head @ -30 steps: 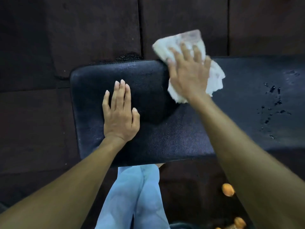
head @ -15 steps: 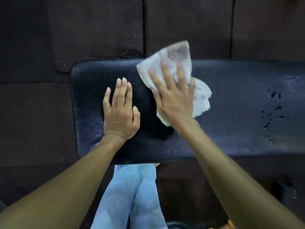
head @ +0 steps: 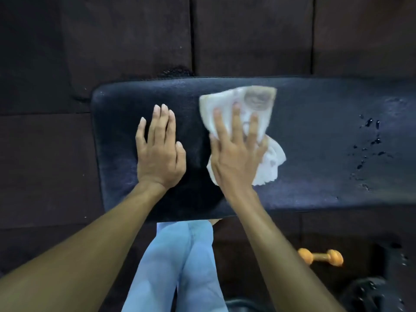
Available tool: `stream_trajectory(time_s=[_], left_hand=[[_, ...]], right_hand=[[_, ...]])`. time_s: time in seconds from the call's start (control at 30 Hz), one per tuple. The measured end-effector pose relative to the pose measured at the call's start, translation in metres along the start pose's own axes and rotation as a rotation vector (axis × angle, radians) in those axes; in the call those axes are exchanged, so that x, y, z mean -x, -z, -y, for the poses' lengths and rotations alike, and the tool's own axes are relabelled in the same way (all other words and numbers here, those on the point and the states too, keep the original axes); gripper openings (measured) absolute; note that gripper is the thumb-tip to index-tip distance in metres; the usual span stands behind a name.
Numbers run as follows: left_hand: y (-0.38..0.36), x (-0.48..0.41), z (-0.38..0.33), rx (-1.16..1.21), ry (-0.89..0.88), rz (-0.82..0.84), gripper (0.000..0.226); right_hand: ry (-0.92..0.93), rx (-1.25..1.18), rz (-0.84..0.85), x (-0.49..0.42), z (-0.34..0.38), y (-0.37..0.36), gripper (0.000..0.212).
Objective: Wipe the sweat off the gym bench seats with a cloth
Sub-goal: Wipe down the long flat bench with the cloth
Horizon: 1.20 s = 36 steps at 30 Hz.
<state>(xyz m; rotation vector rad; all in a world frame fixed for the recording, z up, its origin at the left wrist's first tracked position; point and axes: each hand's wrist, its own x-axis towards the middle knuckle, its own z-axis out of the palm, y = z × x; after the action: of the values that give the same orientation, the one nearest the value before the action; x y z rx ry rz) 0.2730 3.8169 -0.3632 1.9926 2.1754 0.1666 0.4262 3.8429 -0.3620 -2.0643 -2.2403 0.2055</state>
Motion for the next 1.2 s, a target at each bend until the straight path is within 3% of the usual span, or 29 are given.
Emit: stream_trajectory(time_s=[0.13, 0.2, 0.23, 0.37, 0.43, 0.5, 0.6, 0.67, 0.73, 0.8, 0.9, 0.97, 1.03, 1.2], left_hand=[[-0.002, 0.000, 0.002, -0.021, -0.014, -0.007, 0.062], [-0.002, -0.001, 0.000, -0.038, -0.021, -0.003, 0.062], [-0.001, -0.001, 0.000, -0.038, -0.018, 0.005, 0.062], [0.001, 0.002, 0.000, -0.025, 0.004, 0.039, 0.063], [0.001, 0.003, -0.003, -0.021, 0.008, 0.055, 0.063], [0.003, 0.003, -0.008, -0.023, 0.030, 0.063, 0.064], [0.011, 0.001, -0.030, 0.030, 0.072, 0.002, 0.058], [0.010, -0.004, -0.068, 0.097, -0.036, -0.069, 0.050], [0.003, -0.015, -0.118, 0.143, -0.177, -0.084, 0.043], [-0.009, -0.035, -0.164, 0.167, -0.193, -0.056, 0.043], [-0.031, -0.052, -0.197, 0.093, -0.081, 0.029, 0.053], [-0.041, -0.053, -0.199, 0.039, -0.061, 0.017, 0.055], [-0.042, -0.051, -0.198, 0.037, -0.053, 0.003, 0.053], [-0.041, -0.053, -0.200, 0.027, -0.055, -0.001, 0.051]], right_hand=[[0.310, 0.019, 0.046, -0.048, 0.000, -0.002, 0.042], [0.379, 0.042, 0.120, -0.068, -0.026, 0.004, 0.044], [0.334, 0.045, 0.150, -0.078, -0.043, 0.009, 0.045], [-0.140, 0.044, 0.190, -0.101, -0.129, 0.035, 0.048], [-0.238, 0.075, 0.136, -0.079, -0.162, 0.040, 0.049], [-0.294, 0.094, 0.079, -0.033, -0.173, 0.039, 0.048], [-0.251, 0.088, 0.133, 0.042, -0.184, 0.042, 0.047], [-0.149, 0.108, 0.173, 0.074, -0.202, 0.046, 0.049], [-0.176, 0.108, 0.183, 0.082, -0.231, 0.051, 0.049], [-0.353, 0.076, 0.170, 0.063, -0.263, 0.058, 0.049], [-0.729, -0.023, 0.100, 0.004, -0.305, 0.066, 0.048], [-0.821, -0.018, 0.027, -0.048, -0.308, 0.066, 0.049], [-0.748, -0.009, 0.021, -0.089, -0.282, 0.058, 0.050], [-0.172, 0.088, 0.048, -0.054, -0.238, 0.044, 0.047]])
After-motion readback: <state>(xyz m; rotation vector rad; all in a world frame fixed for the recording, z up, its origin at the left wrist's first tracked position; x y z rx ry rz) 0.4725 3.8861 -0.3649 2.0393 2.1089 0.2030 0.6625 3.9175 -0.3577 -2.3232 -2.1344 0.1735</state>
